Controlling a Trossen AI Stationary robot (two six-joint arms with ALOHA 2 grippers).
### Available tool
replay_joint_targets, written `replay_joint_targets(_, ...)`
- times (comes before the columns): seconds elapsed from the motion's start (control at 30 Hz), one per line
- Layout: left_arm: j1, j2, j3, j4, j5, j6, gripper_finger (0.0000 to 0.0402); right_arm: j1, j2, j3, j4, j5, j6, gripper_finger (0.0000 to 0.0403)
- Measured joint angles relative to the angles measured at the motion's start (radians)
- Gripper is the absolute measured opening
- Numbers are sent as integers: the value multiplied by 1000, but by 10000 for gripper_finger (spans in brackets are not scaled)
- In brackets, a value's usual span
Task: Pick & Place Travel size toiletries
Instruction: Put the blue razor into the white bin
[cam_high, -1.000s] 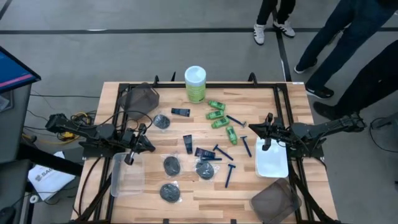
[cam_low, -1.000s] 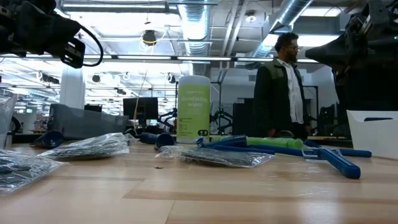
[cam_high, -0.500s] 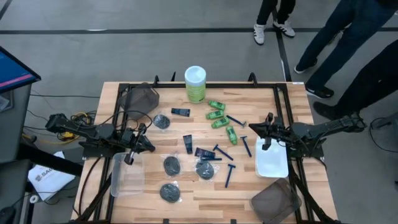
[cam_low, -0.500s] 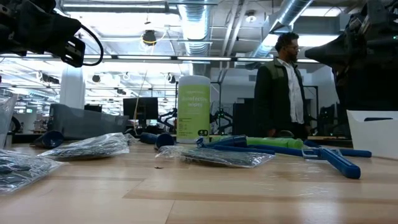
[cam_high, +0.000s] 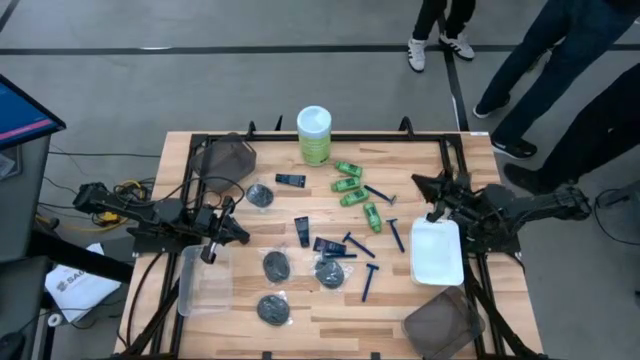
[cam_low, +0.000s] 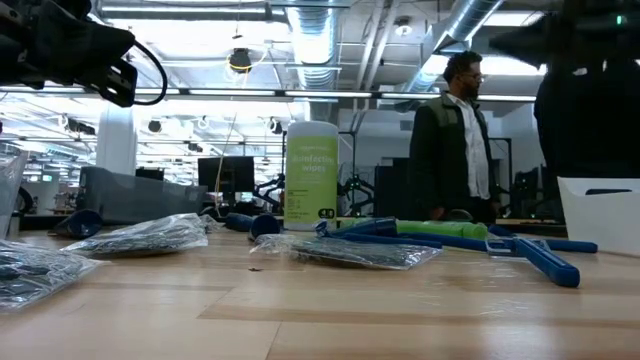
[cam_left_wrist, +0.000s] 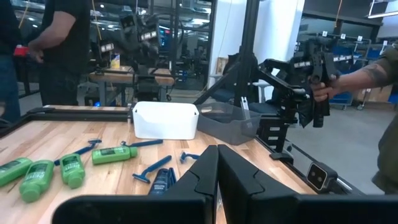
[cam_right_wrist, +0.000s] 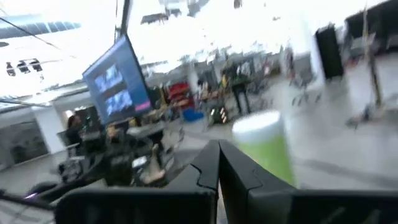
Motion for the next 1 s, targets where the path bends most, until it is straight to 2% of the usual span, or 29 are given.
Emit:
replay_joint_targets(0.1,0,0,0,13,0,0,3,-25,26,87,-46,32,-65,0)
replay_joint_targets(0.2,0,0,0,15,0,0,3,-53,94,202,-204,71,-46,0)
replay_joint_targets(0.33,0,0,0,22,0,0,3,-96,255,356,-457,120,12,0)
replay_joint_targets(0.57,0,0,0,28,1,-29,3,-155,573,567,-674,106,24,4)
replay_joint_targets(0.67,0,0,0,29,1,-30,3,-189,700,644,-808,37,37,25)
replay_joint_targets(0.83,0,0,0,32,1,-30,3,-266,896,766,-1064,-129,133,88)
replay_joint_targets(0.93,0,0,0,33,1,-30,3,-310,1000,819,-1167,-225,133,130)
replay_joint_targets(1.0,0,0,0,33,1,-30,3,-333,1065,849,-1197,-247,132,156)
